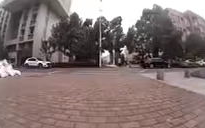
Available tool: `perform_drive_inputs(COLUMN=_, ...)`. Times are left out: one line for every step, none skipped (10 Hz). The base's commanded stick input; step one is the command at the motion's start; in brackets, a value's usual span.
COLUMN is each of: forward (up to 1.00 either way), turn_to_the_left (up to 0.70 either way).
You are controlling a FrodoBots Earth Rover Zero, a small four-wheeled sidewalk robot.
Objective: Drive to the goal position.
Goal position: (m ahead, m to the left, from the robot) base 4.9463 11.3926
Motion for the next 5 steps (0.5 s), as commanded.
perform_drive_inputs(forward=0.70, turn_to_the_left=0.00)
perform_drive_inputs(forward=0.70, turn_to_the_left=0.00)
perform_drive_inputs(forward=0.70, turn_to_the_left=0.00)
perform_drive_inputs(forward=0.70, turn_to_the_left=0.00)
perform_drive_inputs(forward=0.70, turn_to_the_left=0.00)
